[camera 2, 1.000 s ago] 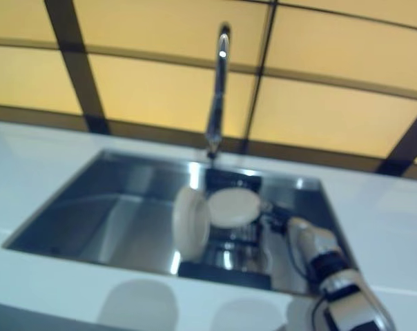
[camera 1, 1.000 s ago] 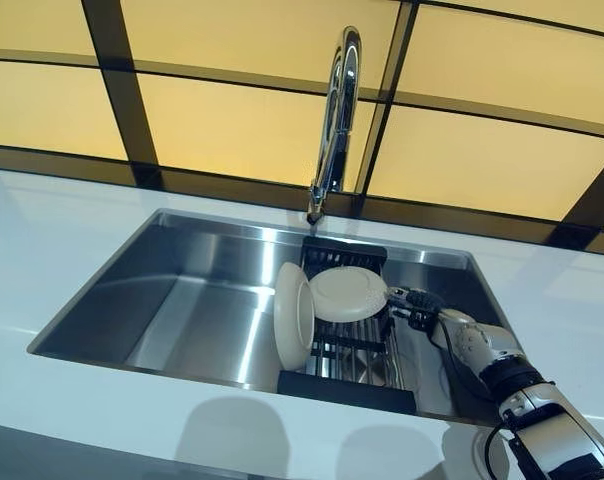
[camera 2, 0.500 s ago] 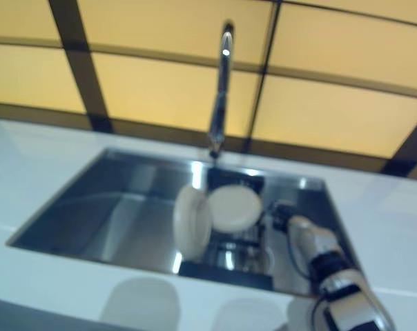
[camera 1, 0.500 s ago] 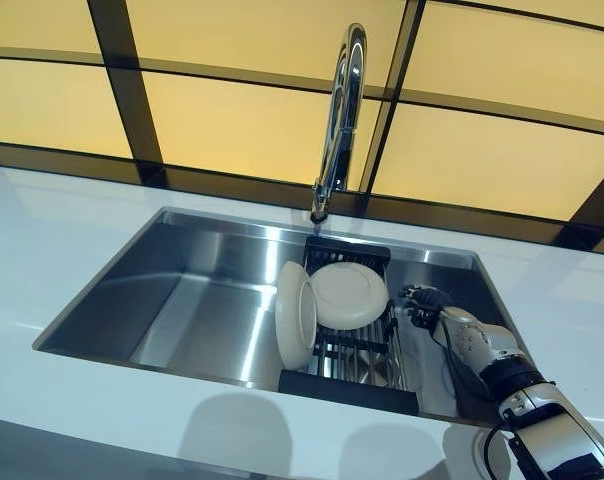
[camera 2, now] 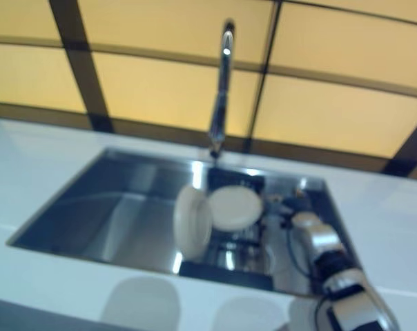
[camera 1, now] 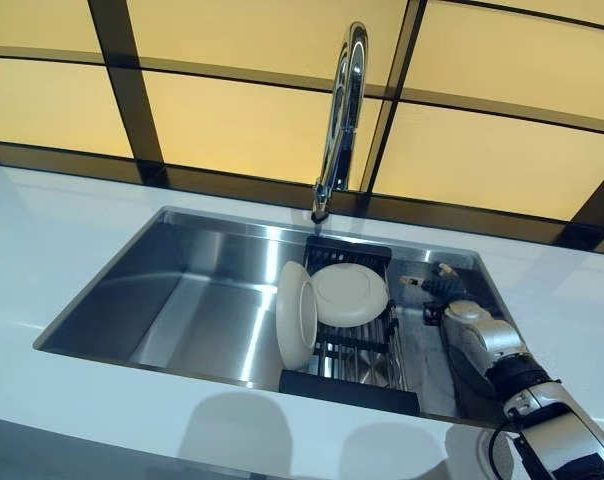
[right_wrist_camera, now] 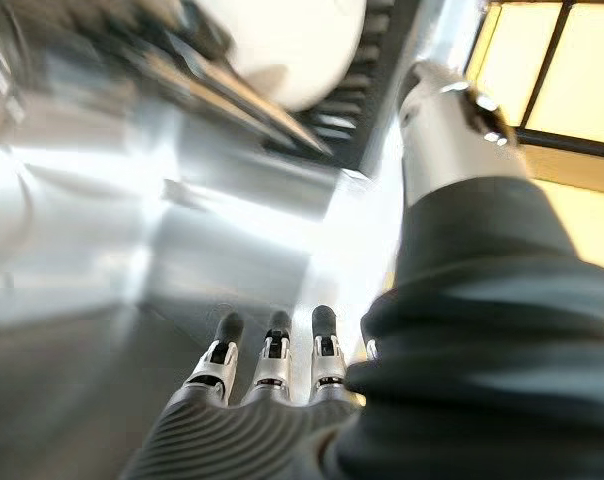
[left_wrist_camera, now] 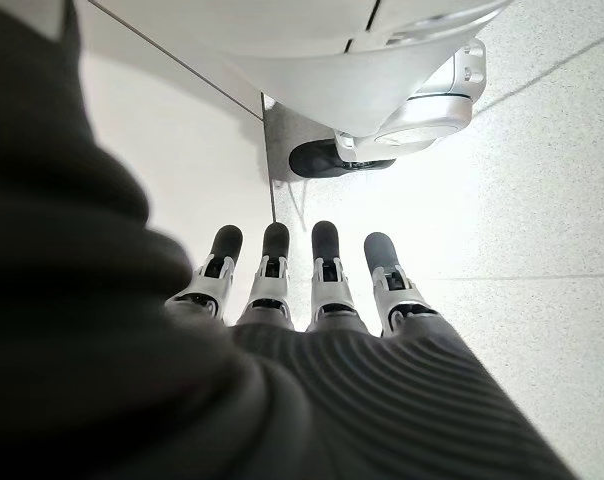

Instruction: Take plates into dishwasher

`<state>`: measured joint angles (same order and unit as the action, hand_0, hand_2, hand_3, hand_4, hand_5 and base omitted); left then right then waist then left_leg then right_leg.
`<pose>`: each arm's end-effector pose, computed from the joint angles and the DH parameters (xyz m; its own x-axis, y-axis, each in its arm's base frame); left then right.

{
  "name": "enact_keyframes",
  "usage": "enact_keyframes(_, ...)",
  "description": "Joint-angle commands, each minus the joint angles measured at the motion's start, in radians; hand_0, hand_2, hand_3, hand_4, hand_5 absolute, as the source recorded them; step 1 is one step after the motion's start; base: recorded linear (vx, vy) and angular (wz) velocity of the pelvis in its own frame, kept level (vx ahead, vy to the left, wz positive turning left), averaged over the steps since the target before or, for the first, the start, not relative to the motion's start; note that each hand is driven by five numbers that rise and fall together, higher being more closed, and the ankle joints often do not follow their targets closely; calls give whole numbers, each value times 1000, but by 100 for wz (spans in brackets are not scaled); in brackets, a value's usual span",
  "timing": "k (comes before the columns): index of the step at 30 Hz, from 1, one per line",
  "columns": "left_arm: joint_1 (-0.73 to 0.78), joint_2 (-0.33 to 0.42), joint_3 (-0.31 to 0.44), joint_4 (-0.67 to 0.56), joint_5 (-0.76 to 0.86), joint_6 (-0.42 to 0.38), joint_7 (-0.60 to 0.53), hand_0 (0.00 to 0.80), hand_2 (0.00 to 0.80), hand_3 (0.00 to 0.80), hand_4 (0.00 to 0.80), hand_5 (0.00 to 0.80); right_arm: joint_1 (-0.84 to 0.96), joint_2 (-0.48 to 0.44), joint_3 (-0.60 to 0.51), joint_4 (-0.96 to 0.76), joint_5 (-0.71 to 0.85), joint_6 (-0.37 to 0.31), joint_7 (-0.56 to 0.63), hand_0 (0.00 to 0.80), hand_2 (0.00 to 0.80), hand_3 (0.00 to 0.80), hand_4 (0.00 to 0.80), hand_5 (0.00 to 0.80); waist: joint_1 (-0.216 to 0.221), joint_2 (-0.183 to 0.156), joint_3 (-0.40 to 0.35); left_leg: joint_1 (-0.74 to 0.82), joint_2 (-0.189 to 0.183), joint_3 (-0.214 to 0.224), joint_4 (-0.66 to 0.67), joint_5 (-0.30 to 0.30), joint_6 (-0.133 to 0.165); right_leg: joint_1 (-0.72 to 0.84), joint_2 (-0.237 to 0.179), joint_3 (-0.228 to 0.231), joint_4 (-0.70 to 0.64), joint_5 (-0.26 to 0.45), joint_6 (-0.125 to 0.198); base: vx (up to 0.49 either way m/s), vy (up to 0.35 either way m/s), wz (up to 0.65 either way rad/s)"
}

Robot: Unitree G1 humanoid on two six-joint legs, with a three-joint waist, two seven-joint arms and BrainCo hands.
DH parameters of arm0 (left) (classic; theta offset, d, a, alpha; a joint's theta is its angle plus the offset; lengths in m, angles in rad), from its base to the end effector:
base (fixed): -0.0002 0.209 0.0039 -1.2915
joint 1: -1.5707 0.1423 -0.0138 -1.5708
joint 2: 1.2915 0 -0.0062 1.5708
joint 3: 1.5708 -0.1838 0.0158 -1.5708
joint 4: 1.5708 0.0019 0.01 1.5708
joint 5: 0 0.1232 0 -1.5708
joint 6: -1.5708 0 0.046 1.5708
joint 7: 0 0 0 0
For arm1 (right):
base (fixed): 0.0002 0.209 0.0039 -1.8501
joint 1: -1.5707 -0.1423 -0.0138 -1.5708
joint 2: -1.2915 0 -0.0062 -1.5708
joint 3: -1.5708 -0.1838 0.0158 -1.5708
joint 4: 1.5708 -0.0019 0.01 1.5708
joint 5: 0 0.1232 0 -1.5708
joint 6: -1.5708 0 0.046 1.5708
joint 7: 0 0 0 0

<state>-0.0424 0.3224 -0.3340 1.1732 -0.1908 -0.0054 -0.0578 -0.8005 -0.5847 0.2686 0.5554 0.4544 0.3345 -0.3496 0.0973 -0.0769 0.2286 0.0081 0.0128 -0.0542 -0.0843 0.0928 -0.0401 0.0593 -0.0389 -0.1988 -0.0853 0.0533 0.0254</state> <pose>0.0880 0.2337 -0.0928 0.3997 0.1104 -0.9100 0.1814 0.9636 0.1966 0.3179 -0.2180 0.1554 0.9502 -0.3046 -0.0666 0.2762 0.9214 -0.2734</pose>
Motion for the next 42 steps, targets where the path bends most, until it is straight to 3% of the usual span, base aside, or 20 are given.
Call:
enact_keyframes(1,-30,2,-31,25,-14,-4,3,0,0,0,0,0,-51,-78,3,-136,-123,-109,-25,0,0,0,0,0,12,-24,-18,19,-41,21,6,-70,59,-28,-11,41,65,-12,35,0,0,0)
enact_keyframes(9,-28,8,8,8,16,13,7,0,0,0,0,0,72,-199,3,-449,-651,-210,-11,0,0,0,0,0,-14,-39,-23,9,-38,31,12,-78,68,-44,-10,56,76,-15,51,-3,-14,0)
enact_keyframes(17,-34,31,13,-16,34,29,4,0,0,0,0,0,83,-345,111,-532,-886,-316,86,0,0,0,0,0,-12,-56,-35,-1,-38,33,21,-88,73,-49,-12,53,81,-21,62,-5,-25,-2)
enact_keyframes(22,-44,53,25,-15,28,35,0,0,0,0,0,0,114,-406,169,-602,-943,-353,160,0,0,0,0,0,-16,-66,-35,-10,-34,36,26,-92,77,-61,-13,51,96,-24,66,-19,-28,-2)
enact_keyframes(28,-39,63,42,-12,31,32,-3,0,0,0,0,0,179,-417,163,-638,-951,-405,237,0,0,0,0,0,-23,-72,-35,-8,-32,40,27,-97,78,-63,-15,51,97,-23,71,-5,-4,0)
enact_keyframes(42,-36,50,52,-12,56,39,-5,0,0,0,0,0,182,-338,182,-667,-927,-357,373,0,0,0,0,0,-15,-77,-47,-5,-30,46,35,-104,77,-53,-15,48,95,-28,66,0,0,0)
